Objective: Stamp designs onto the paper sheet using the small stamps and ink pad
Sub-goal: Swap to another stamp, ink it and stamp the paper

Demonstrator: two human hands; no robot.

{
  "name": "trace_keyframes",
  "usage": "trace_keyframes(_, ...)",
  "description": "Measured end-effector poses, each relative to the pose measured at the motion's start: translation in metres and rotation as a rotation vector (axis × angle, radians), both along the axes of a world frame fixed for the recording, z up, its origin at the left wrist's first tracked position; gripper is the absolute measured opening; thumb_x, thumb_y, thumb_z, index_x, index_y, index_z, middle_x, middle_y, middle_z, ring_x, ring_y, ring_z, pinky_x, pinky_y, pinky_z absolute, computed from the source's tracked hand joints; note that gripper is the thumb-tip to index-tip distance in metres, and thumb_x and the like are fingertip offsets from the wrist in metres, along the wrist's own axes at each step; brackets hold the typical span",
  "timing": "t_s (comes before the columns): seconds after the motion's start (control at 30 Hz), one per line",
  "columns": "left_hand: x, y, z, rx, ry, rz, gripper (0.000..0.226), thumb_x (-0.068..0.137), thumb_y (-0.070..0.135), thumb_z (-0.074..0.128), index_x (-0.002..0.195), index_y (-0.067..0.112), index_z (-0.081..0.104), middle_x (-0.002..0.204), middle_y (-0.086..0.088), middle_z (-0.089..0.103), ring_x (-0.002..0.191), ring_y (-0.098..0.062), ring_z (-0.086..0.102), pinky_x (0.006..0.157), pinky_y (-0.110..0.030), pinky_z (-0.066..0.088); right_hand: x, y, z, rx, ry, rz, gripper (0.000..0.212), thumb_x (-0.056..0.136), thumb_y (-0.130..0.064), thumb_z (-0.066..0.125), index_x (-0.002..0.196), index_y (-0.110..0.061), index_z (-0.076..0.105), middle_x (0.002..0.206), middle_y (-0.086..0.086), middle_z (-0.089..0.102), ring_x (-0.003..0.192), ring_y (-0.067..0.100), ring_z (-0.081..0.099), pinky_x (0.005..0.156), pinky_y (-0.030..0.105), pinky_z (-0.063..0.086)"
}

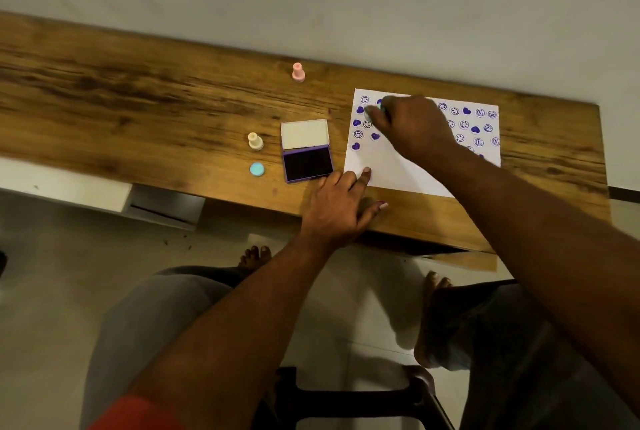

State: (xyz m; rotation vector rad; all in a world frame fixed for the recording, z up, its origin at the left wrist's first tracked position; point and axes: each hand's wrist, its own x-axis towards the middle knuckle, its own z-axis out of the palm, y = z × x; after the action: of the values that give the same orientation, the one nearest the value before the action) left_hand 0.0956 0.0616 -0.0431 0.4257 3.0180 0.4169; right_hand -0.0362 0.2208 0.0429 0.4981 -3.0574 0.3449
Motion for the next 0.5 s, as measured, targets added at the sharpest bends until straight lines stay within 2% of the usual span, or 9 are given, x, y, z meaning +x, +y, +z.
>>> trace_keyframes(0.07, -0.001, -0.001, 0.000, -0.001, -0.013, -0.004, 0.079, 0.104, 0.070, 0.032, 0.161, 0.016, 0.040, 0.137, -0.007, 0.060, 0.126, -0.025, 0.053, 0.105, -0.044, 0.045, -0.004, -0.009, 0.018, -0.010, 0.171, -0.021, 0.049, 0.105, -0.053, 0.037, 0.080, -0.015, 0.055, 0.069, 0.011, 0.059, 0.063, 0.029, 0.051, 0.059, 0.033, 0.033)
trace_keyframes(0.13, -0.001, -0.001, -0.001, -0.013, -0.013, -0.010, 0.079, 0.104, 0.070, 0.032, 0.161, 0.015, 0.039, 0.137, -0.007, 0.059, 0.126, -0.025, 0.053, 0.105, -0.044, 0.044, 0.002, -0.017, 0.012, 0.039, 0.214, -0.063, 0.052, 0.106, -0.051, 0.036, 0.090, -0.010, 0.064, 0.078, 0.015, 0.067, 0.070, 0.035, 0.061, 0.060, 0.034, 0.035)
trace_keyframes(0.27, 0.000, -0.001, -0.004, -0.012, 0.032, -0.005, 0.077, 0.104, 0.070, 0.034, 0.158, 0.015, 0.045, 0.129, -0.006, 0.062, 0.119, -0.025, 0.056, 0.098, -0.042, 0.046, 0.034, -0.021, -0.049, 0.294, -0.114, -0.101, 0.047, 0.109, -0.043, 0.033, 0.116, -0.007, 0.062, 0.104, 0.018, 0.071, 0.096, 0.037, 0.069, 0.069, 0.036, 0.045)
trace_keyframes(0.4, 0.000, -0.001, -0.005, -0.017, 0.060, -0.014, 0.080, 0.103, 0.071, 0.030, 0.157, 0.013, 0.046, 0.126, -0.009, 0.064, 0.115, -0.027, 0.058, 0.096, -0.043, 0.048, 0.026, -0.021, -0.049, 0.520, -0.146, 0.044, 0.038, 0.109, -0.028, 0.035, 0.133, -0.011, 0.057, 0.119, 0.012, 0.066, 0.106, 0.031, 0.067, 0.069, 0.037, 0.046)
trace_keyframes(0.5, 0.000, -0.001, -0.005, -0.003, 0.093, -0.019, 0.080, 0.104, 0.070, 0.029, 0.155, 0.012, 0.049, 0.124, -0.010, 0.065, 0.112, -0.028, 0.059, 0.094, -0.043, 0.049, 0.029, -0.024, -0.044, 0.544, -0.165, 0.017, 0.042, 0.110, -0.033, 0.030, 0.132, -0.008, 0.056, 0.120, 0.013, 0.067, 0.107, 0.031, 0.067, 0.070, 0.036, 0.047)
